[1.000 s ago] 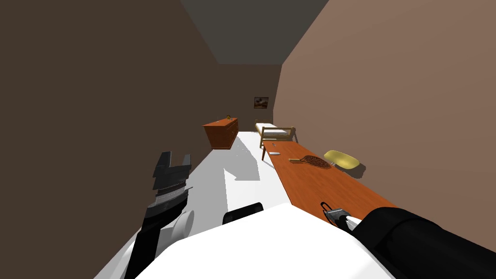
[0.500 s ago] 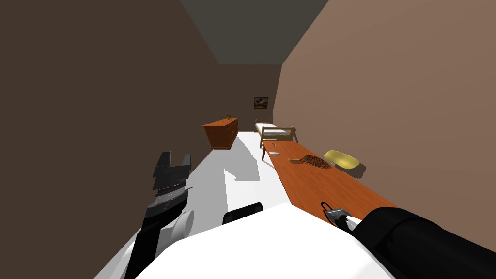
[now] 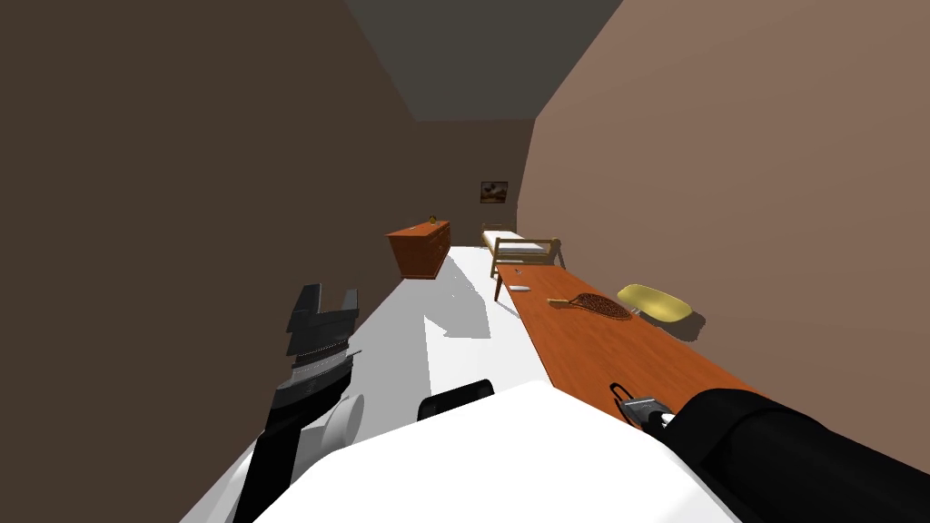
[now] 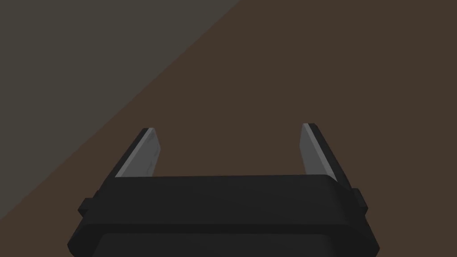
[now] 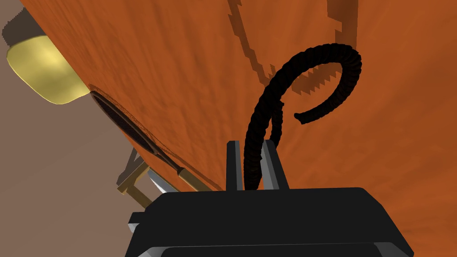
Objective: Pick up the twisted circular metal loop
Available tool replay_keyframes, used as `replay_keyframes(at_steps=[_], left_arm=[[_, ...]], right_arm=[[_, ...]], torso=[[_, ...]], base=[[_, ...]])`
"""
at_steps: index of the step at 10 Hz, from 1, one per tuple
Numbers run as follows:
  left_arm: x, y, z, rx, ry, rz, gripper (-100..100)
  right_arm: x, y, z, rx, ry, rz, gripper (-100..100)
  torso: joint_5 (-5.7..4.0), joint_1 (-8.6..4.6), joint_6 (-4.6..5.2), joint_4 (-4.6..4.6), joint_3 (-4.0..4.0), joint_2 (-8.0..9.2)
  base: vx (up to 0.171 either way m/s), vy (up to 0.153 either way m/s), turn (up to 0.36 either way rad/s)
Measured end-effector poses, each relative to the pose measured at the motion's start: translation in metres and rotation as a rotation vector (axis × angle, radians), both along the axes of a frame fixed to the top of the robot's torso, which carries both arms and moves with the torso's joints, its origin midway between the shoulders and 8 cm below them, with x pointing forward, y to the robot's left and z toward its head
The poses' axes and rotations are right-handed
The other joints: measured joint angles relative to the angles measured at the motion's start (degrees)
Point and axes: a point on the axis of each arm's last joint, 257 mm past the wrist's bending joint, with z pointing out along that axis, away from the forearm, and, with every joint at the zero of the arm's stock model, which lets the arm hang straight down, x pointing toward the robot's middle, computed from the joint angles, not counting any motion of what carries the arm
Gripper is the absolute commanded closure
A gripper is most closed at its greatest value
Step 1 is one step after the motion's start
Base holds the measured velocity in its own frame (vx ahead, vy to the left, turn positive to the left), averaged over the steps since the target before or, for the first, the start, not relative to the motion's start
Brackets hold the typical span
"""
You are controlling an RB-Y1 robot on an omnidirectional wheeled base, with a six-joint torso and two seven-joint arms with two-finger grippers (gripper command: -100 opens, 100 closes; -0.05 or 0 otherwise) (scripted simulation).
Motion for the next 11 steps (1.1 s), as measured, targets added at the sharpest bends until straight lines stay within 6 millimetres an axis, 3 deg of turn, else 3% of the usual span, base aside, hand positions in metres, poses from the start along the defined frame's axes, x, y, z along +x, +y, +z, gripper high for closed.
replay_keyframes(at_steps=[11], left_arm=[[0.000,0.000,0.000,0.000,0.000,0.000,0]], right_arm=[[-0.047,-0.023,0.011,0.002,-0.006,-0.063,100]], torso=[[-0.02,-0.05,0.01,0.00,0.01,0.02]], base=[[0.000,0.029,0.051]])
